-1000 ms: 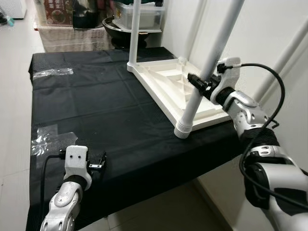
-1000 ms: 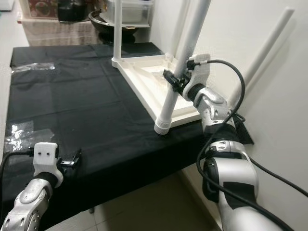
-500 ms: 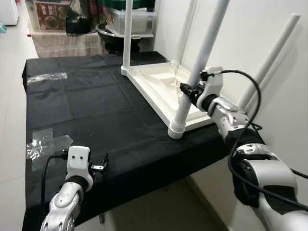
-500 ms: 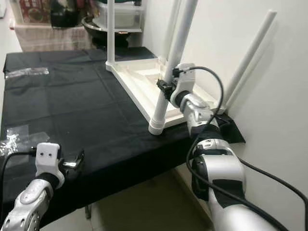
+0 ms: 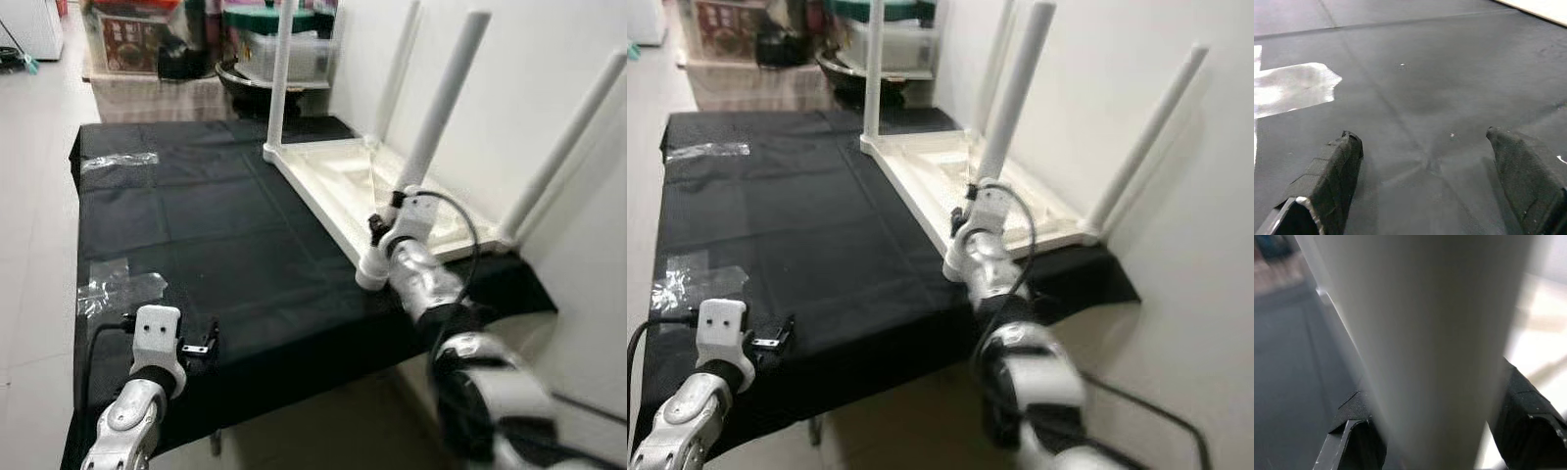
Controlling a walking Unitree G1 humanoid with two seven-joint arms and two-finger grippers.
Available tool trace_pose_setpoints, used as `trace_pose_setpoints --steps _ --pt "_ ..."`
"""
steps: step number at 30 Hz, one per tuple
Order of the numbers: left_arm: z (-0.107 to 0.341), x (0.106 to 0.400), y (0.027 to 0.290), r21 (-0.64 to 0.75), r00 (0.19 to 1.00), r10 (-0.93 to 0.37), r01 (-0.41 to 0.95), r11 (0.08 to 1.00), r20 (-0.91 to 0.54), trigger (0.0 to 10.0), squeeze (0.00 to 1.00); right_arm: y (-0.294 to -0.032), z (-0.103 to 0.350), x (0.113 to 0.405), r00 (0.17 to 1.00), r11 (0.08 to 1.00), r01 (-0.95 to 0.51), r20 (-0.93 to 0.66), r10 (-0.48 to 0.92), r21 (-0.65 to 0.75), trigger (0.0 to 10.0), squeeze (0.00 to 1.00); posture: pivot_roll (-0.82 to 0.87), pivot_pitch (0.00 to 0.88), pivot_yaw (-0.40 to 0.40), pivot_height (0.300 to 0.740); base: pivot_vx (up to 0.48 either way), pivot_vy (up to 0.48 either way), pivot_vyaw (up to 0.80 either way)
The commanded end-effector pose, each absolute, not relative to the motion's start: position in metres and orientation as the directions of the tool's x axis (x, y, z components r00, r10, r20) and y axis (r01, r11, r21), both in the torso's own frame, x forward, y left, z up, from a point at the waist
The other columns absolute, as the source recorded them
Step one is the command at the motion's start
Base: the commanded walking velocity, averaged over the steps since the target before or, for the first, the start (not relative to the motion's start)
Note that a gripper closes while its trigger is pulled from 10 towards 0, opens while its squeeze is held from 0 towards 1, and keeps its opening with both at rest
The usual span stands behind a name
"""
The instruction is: Building children table
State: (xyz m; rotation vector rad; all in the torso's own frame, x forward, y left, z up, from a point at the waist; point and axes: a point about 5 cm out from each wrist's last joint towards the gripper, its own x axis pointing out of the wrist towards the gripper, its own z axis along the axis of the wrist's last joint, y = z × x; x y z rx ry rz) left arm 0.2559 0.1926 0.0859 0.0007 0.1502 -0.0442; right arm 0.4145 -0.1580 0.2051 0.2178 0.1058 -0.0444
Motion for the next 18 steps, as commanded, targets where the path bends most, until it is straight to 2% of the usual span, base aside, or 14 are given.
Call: trace_pose_setpoints --steps 1,2,3,4,5,6,7,8,12,13,15,16,17,18 --pt "0.085 0.257 0.19 -0.007 0.987 -0.057 0.056 0.998 -0.153 10.0 0.0 -0.164 0.224 0.418 0.998 0.97 -0.047 -0.025 0.055 0.239 10.0 0.0 0.09 0.0 -0.143 0.74 0.0 0.0 0.0" --pt "0.085 0.257 0.188 -0.009 0.987 -0.058 0.058 0.998 -0.153 10.0 0.0 -0.168 0.235 0.419 0.983 0.95 -0.181 0.023 0.181 0.253 10.0 0.0 0.08 0.0 -0.142 0.74 0.0 0.0 0.0" --pt "0.085 0.257 0.188 -0.009 0.987 -0.058 0.058 0.998 -0.153 10.0 0.0 -0.168 0.235 0.419 0.983 0.95 -0.181 0.023 0.181 0.253 10.0 0.0 0.08 0.0 -0.142 0.74 0.0 0.0 0.0" --pt "0.085 0.258 0.187 -0.011 0.986 -0.06 0.059 0.998 -0.153 10.0 0.0 -0.17 0.243 0.418 0.964 0.929 -0.265 0.058 0.259 0.26 10.0 0.0 0.08 0.0 -0.142 0.74 0.0 0.0 0.0" --pt "0.084 0.258 0.186 -0.014 0.986 -0.062 0.061 0.998 -0.153 10.0 0.0 -0.171 0.245 0.415 0.915 0.885 -0.403 0.078 0.397 0.232 10.0 0.0 0.08 0.0 -0.141 0.74 0.0 0.0 0.0" --pt "0.084 0.258 0.186 -0.014 0.986 -0.062 0.061 0.998 -0.153 10.0 0.0 -0.171 0.245 0.415 0.915 0.885 -0.403 0.078 0.397 0.232 10.0 0.0 0.08 0.0 -0.141 0.74 0.0 0.0 0.0" --pt "0.084 0.258 0.186 -0.015 0.986 -0.065 0.063 0.998 -0.154 10.0 0.0 -0.172 0.242 0.411 0.872 0.85 -0.487 0.072 0.483 0.202 9.8 0.0 0.08 0.0 -0.141 0.74 0.0 0.0 0.0" --pt "0.084 0.259 0.185 -0.015 0.986 -0.068 0.066 0.998 -0.153 10.0 0.0 -0.171 0.233 0.409 0.853 0.837 -0.517 0.029 0.521 0.177 0.0 0.0 0.08 0.0 -0.139 0.74 0.0 0.0 0.0" --pt "0.085 0.26 0.184 -0.015 0.986 -0.071 0.069 0.997 -0.151 10.0 0.0 -0.168 0.213 0.409 0.872 0.87 -0.465 -0.081 0.482 0.167 0.0 0.0 0.08 0.0 -0.141 0.74 0.0 0.0 0.0" --pt "0.085 0.26 0.185 -0.015 0.986 -0.07 0.069 0.998 -0.15 10.0 0.0 -0.169 0.202 0.411 0.907 0.915 -0.375 -0.147 0.395 0.149 0.0 0.0 0.08 0.0 -0.141 0.74 0.0 0.0 0.0" --pt "0.086 0.258 0.186 -0.013 0.986 -0.068 0.066 0.998 -0.151 10.0 0.0 -0.186 0.183 0.411 0.962 0.998 0.001 -0.272 0.018 0.07 0.0 0.0 0.08 0.0 -0.136 0.74 0.0 0.0 0.0" --pt "0.086 0.258 0.186 -0.013 0.986 -0.068 0.066 0.998 -0.151 10.0 0.0 -0.186 0.183 0.411 0.962 0.998 0.001 -0.272 0.018 0.07 0.0 0.0 0.08 0.0 -0.136 0.74 0.0 0.0 0.0" --pt "0.085 0.257 0.187 -0.012 0.986 -0.068 0.067 0.998 -0.154 10.0 0.0 -0.192 0.171 0.407 0.93 0.973 0.215 -0.321 -0.178 0.082 0.0 0.0 0.08 0.0 -0.127 0.74 0.0 0.0 0.0" --pt "0.085 0.257 0.187 -0.012 0.986 -0.068 0.067 0.998 -0.154 10.0 0.0 -0.192 0.171 0.407 0.93 0.973 0.215 -0.321 -0.178 0.082 0.0 0.0 0.08 0.0 -0.127 0.74 0.0 0.0 0.0"
